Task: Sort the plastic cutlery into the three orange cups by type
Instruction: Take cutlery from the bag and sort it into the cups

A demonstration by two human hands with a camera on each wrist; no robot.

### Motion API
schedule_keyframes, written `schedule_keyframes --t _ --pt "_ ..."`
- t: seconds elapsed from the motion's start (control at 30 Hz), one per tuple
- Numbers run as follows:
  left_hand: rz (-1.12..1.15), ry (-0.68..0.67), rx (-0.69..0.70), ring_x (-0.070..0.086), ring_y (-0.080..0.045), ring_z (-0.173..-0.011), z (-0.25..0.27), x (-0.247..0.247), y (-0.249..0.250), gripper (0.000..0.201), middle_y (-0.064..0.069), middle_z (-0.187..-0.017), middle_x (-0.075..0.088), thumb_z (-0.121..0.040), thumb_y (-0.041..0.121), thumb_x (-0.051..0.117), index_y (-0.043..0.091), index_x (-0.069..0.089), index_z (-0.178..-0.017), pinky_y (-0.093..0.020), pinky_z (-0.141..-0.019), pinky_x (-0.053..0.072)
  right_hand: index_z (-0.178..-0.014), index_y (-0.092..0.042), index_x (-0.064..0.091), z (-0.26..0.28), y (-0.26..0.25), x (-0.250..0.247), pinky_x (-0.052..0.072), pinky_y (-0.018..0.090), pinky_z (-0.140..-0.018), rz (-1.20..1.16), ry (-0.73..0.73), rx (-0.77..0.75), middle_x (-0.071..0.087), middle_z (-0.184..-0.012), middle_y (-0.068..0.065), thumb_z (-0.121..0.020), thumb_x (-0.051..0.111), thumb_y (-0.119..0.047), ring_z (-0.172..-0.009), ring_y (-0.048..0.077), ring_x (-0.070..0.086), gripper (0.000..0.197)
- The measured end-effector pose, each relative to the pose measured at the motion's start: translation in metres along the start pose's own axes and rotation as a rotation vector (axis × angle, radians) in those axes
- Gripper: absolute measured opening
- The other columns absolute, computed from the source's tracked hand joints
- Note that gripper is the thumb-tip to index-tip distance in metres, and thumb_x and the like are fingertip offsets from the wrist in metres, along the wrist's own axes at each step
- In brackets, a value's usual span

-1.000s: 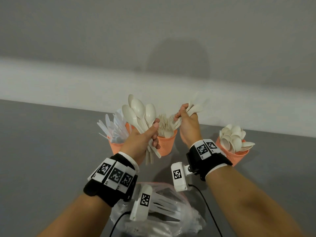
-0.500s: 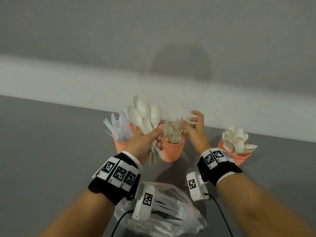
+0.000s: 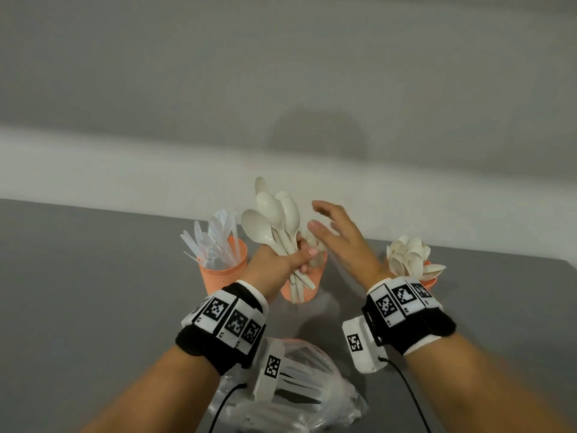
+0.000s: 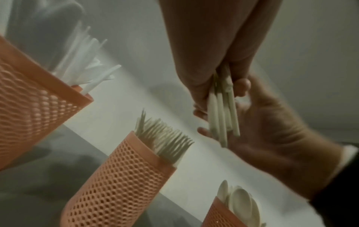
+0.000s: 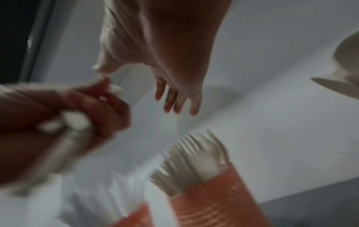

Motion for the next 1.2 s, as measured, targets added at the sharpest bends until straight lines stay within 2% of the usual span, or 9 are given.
schedule_keyframes --t 0.13,0.27,0.37,0.43,0.6,0.73,0.9,1.07,1.2 --pt "-0.145 0.018 0.142 0.063 0.002 -0.075 -0.006 0.038 0.017 0.019 0.019 -0.067 0.07 -0.073 0.005 0.065 0.023 0.064 -0.081 -0.01 -0.069 0.05 -0.136 -0.025 0.03 0.036 -0.022 0.017 0.05 0.025 -0.092 -0.129 -0.121 0.082 0.053 -0.118 -0.006 -0.068 0.08 -0.019 -0.11 0.011 0.055 0.085" --pt "-0.264 -0.291 -0.099 0.063 -0.009 -0.061 -0.002 0.094 -0.014 0.02 0.007 -0.051 0.065 -0.072 -0.012 0.063 0.008 0.059 -0.072 -0.015 -0.056 0.05 -0.114 -0.018 0.049 0.047 -0.024 -0.033 0.052 0.036 -0.087 -0.061 0.146 0.098 0.061 -0.103 0.005 -0.073 0.076 -0.016 -0.095 0.017 0.059 0.049" --pt "-0.292 -0.297 -0.108 0.067 -0.021 -0.09 -0.003 0.117 -0.014 0.038 -0.006 -0.084 0.07 -0.064 -0.011 0.072 0.002 0.062 -0.099 -0.03 -0.082 0.055 -0.105 -0.021 0.054 0.059 -0.022 -0.058 0.054 0.047 -0.087 -0.117 0.196 0.08 0.062 -0.097 0.01 -0.073 0.074 -0.011 -0.093 0.027 0.062 0.04" --pt "-0.303 -0.293 -0.115 0.059 -0.02 -0.109 -0.006 0.138 -0.015 0.052 -0.006 -0.106 0.064 -0.069 -0.012 0.07 0.003 0.056 -0.116 -0.036 -0.1 0.046 -0.109 -0.022 0.053 0.069 -0.024 -0.074 0.057 0.042 -0.084 -0.159 0.215 0.063 0.062 -0.097 0.008 -0.075 0.072 -0.006 -0.093 0.027 0.064 0.042" --pt "-0.339 -0.526 -0.246 0.063 -0.024 -0.1 -0.011 0.179 -0.053 0.072 -0.012 -0.106 0.063 -0.052 0.018 0.084 0.009 0.054 -0.116 -0.038 -0.095 0.05 -0.103 -0.02 0.05 0.081 -0.013 -0.149 0.056 0.025 -0.058 -0.396 0.395 0.024 0.061 -0.077 0.005 -0.083 0.061 0.002 -0.06 0.011 0.065 0.032" --pt "-0.348 -0.198 -0.246 0.053 -0.016 -0.093 -0.047 0.148 -0.069 0.091 -0.003 -0.108 0.048 -0.054 0.004 0.085 0.017 0.037 -0.131 -0.032 -0.084 0.048 -0.105 -0.011 0.046 0.083 0.027 -0.228 0.053 0.026 -0.064 -0.538 0.699 0.008 0.058 -0.082 0.006 -0.084 0.059 0.004 -0.06 0.012 0.06 0.029" --pt "-0.468 -0.141 -0.328 0.033 -0.028 -0.135 -0.061 0.144 -0.107 0.118 -0.01 -0.148 0.028 -0.06 0.006 0.084 0.015 0.005 -0.147 -0.042 -0.11 0.032 -0.108 -0.011 0.042 0.071 0.077 -0.245 0.051 0.03 -0.066 -0.598 0.84 0.053 0.057 -0.082 0.007 -0.084 0.058 0.005 -0.059 0.012 0.06 0.033" --pt "-0.397 -0.181 -0.289 0.04 -0.014 -0.126 -0.073 0.166 -0.123 0.125 0.006 -0.126 0.039 -0.054 0.008 0.088 0.014 0.003 -0.145 -0.024 -0.096 0.036 -0.116 -0.015 0.042 0.055 0.094 -0.216 0.057 0.027 -0.066 -0.367 0.745 0.075 0.06 -0.093 0.004 -0.083 0.06 -0.001 -0.072 0.016 0.064 0.04" --pt "-0.393 -0.143 -0.279 0.036 -0.013 -0.132 -0.078 0.171 -0.126 0.141 0.001 -0.14 0.037 -0.045 0.023 0.091 0.02 -0.006 -0.147 -0.027 -0.108 0.029 -0.108 -0.025 0.041 0.052 0.097 -0.193 0.054 0.017 -0.068 -0.232 0.593 0.026 0.052 -0.093 -0.004 -0.078 0.063 0.004 -0.079 0.0 0.059 0.047"
Point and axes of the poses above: each hand's wrist, its own z-axis away from the middle knuckle, its own x-axis out of the palm, y = z × x, the point moved 10 cm from there along -z, towards the middle knuckle
